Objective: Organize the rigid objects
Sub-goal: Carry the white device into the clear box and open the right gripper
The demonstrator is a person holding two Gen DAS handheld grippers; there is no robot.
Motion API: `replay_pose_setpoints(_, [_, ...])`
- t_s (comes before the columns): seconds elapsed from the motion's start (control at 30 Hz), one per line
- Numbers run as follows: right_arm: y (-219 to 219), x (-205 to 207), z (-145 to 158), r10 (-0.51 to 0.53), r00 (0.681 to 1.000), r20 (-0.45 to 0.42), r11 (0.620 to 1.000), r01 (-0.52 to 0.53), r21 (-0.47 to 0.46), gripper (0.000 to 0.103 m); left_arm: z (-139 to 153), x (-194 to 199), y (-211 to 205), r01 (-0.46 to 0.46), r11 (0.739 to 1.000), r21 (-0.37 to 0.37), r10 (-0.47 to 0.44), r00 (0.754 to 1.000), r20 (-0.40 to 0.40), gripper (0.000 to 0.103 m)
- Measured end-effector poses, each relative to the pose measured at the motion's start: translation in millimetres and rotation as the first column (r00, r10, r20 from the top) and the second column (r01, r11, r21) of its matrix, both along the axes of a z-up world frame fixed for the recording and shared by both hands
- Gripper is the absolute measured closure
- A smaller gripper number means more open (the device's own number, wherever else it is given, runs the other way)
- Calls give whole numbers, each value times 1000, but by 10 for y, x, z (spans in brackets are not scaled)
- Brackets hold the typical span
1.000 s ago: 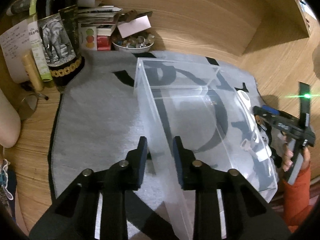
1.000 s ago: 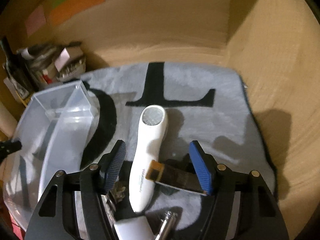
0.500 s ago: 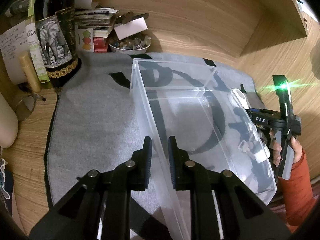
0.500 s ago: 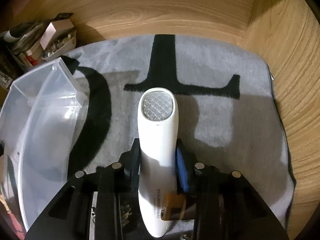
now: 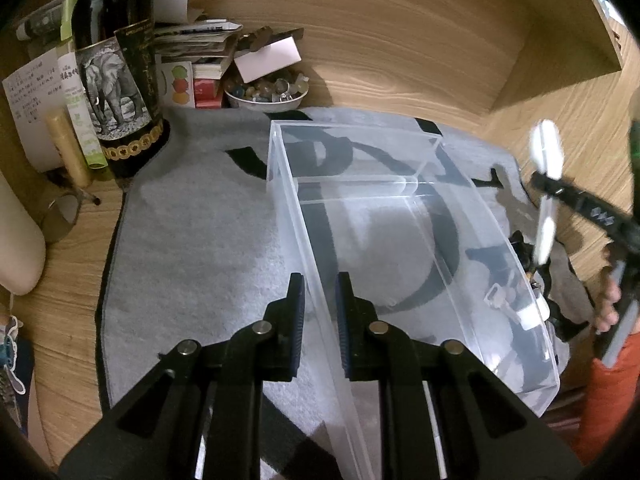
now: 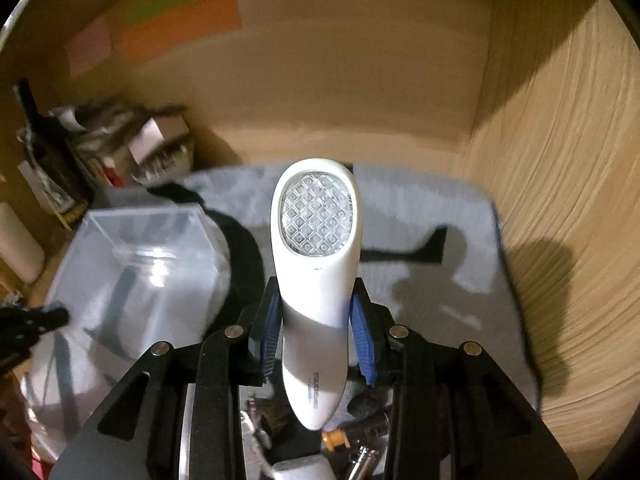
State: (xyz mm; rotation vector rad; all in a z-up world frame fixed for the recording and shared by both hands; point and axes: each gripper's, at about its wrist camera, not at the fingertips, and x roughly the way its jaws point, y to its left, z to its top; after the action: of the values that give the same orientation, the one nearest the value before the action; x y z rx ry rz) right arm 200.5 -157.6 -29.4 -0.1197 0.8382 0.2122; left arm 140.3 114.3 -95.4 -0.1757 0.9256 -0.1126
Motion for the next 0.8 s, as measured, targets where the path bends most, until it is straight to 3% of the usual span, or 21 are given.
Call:
replay_pose_setpoints(0.2, [118,-204,379,42,994,105,999,-45,29,73,-10,-5,-12,-1,1000,14,1,1000,7,88])
replay_pose_setpoints(0.4, [446,-314,589,129,979,157,990,-137,44,73,-18,-25,-11,-1,1000,9,1,1000,14,88])
replay_pose_setpoints(0.8, [1239,-384,288,316,945,87,948,-319,18,73,13,-68,-10,5,1000,2,-5,1000,27,88])
